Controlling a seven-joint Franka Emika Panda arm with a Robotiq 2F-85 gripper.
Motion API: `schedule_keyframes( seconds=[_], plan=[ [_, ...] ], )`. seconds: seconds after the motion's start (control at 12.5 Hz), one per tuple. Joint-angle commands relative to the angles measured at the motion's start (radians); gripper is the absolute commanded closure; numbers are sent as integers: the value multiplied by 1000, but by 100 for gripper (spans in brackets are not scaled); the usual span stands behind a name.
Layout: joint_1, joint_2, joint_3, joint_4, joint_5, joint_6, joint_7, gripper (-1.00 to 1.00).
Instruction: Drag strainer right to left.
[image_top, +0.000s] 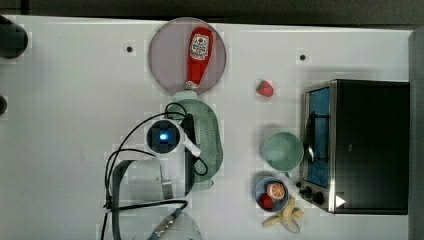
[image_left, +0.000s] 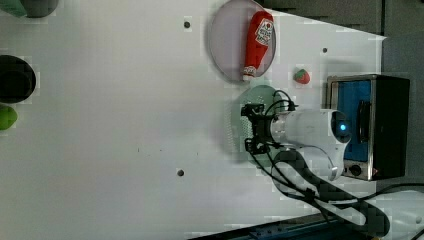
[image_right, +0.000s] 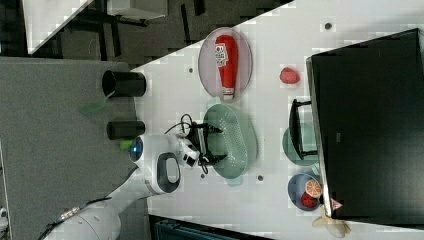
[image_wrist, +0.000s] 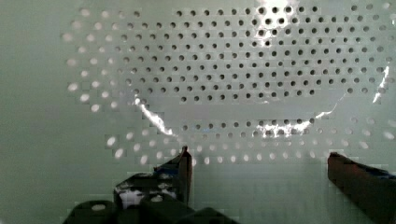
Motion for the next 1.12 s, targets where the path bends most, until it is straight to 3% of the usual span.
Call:
schedule_keyframes(
  seconds=[0.08,1.12],
  plan=[
    [96,-3,14,32,12,-21,222,-100],
    [284,154,18,314,77,-125,330,-100]
  ],
)
